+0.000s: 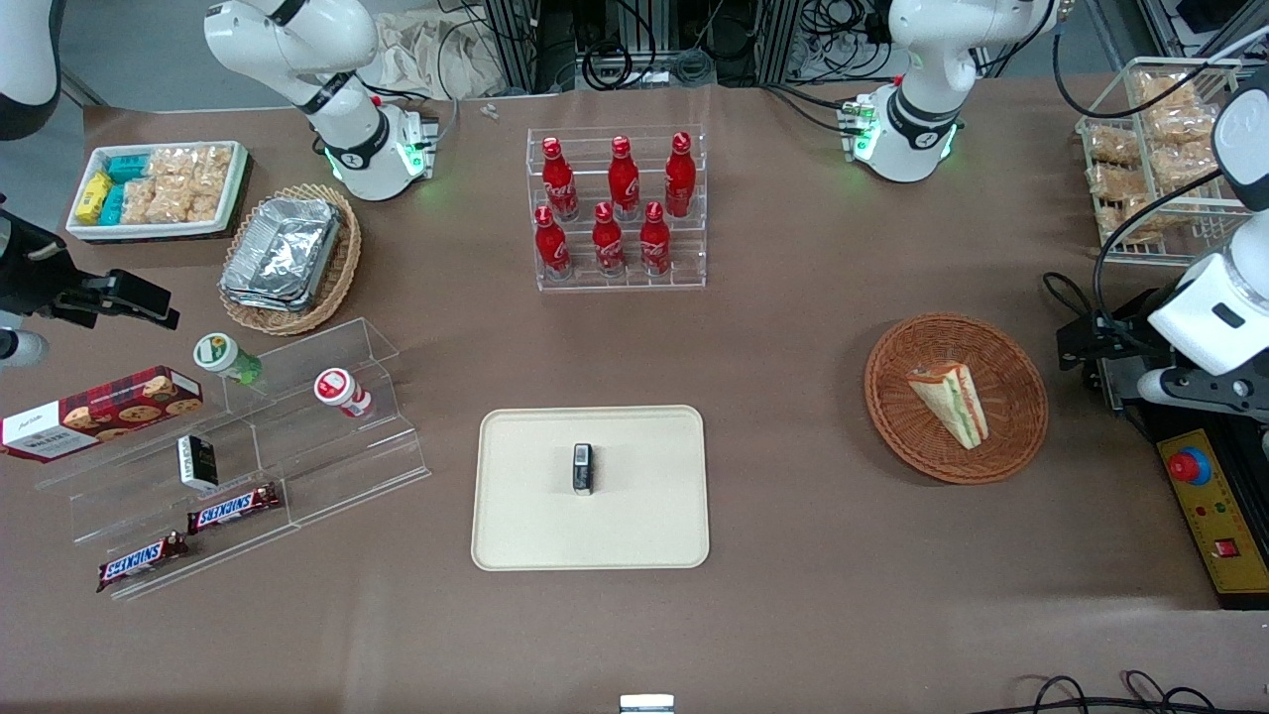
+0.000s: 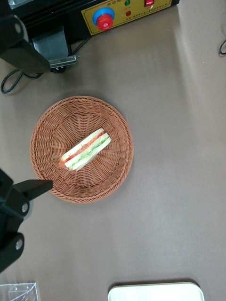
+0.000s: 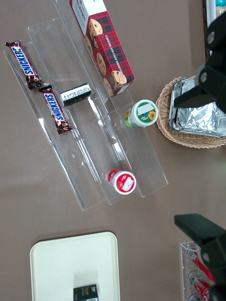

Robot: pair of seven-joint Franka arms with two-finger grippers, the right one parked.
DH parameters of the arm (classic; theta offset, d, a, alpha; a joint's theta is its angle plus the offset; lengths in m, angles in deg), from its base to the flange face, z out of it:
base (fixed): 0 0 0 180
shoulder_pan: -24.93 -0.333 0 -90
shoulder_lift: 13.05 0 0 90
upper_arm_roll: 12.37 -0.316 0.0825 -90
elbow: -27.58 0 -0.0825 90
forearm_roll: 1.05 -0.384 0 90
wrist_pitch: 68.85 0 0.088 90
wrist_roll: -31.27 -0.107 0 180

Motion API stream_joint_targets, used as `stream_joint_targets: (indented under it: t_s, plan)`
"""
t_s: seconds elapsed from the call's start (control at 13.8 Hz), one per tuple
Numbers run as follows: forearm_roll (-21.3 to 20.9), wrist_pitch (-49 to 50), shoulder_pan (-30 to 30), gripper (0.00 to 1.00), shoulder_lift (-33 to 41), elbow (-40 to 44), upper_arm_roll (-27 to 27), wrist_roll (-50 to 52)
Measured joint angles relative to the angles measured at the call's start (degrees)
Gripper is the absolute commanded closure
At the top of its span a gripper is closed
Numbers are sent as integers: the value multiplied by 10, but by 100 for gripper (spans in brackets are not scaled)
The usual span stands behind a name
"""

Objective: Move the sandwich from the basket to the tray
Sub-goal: 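Move the left gripper over the wicker basket and lower toward the sandwich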

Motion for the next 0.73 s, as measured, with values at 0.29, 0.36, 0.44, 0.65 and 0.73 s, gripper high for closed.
stream_joint_targets:
  t_s: [0.29, 0.36, 0.44, 0.65, 0.73]
  plan:
    - [1, 1, 0, 0, -5, 1, 0, 62]
    - [1, 6, 0, 0, -6, 1, 0, 90]
    - [1, 14, 0, 0, -7, -2, 1, 124]
    - [1, 7, 2, 0, -11, -42, 3, 219]
    - [1, -14, 3, 0, -10, -66, 3, 242]
